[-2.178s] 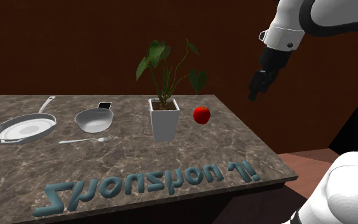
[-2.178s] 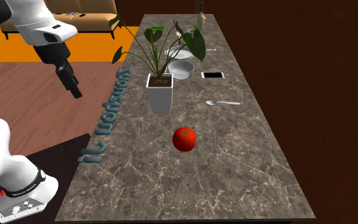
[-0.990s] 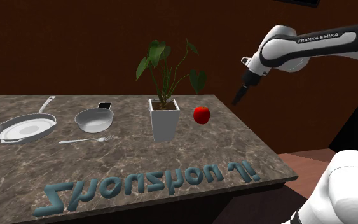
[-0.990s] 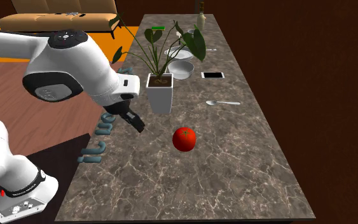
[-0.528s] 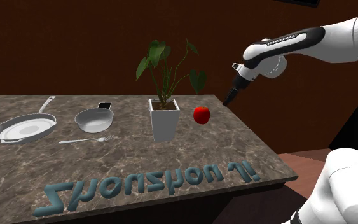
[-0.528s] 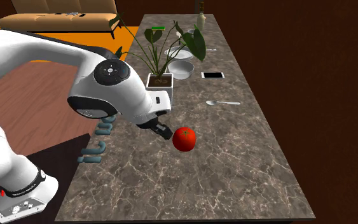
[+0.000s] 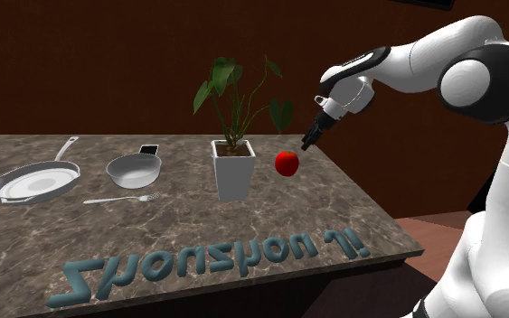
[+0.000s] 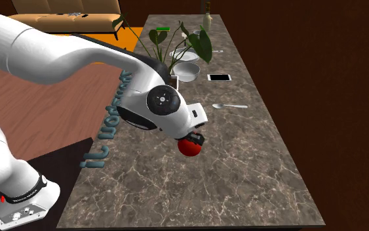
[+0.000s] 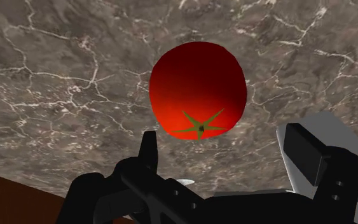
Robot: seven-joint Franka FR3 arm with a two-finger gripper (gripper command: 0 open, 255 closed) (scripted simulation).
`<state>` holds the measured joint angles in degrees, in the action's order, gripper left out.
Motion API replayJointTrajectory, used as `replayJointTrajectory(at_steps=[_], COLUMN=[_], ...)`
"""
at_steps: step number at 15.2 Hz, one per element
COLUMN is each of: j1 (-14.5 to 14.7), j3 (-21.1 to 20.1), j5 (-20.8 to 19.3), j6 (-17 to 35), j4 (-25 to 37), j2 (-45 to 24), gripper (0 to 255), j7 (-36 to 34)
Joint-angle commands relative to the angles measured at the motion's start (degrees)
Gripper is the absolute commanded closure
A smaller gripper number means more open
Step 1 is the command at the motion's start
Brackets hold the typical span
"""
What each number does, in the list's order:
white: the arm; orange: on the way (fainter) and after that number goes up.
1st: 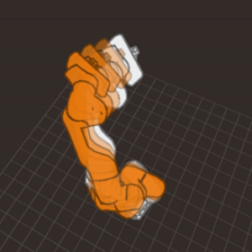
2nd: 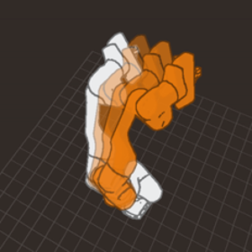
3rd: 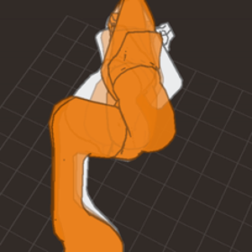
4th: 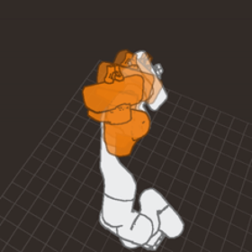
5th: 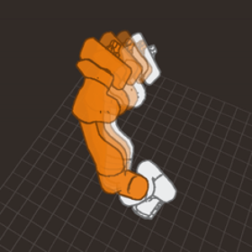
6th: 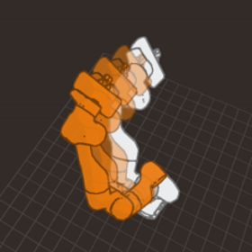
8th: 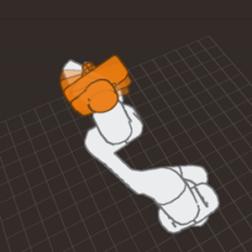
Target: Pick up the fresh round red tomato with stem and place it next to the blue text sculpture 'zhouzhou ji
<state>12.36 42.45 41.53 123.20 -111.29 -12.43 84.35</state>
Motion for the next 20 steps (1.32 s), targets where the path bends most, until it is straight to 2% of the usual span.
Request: replayJointTrajectory(at_steps=[1, 7, 14, 15, 20], j1=[-0.98, -1.25, -1.25, -1.25, -1.26], j3=[-0.85, -2.4, -2.4, -2.4, -2.39], j5=[2.79, 5.94, 5.93, 5.93, 5.93], j6=[-0.02, 2.09, 2.08, 2.08, 2.08], j4=[1.13, 0.98, 0.98, 0.98, 0.97], j2=[-2.58, -5.55, -5.55, -5.55, -5.54], gripper=[0, 0, 0, 255, 255], j7=[2.26, 3.91, 3.91, 3.91, 3.92])
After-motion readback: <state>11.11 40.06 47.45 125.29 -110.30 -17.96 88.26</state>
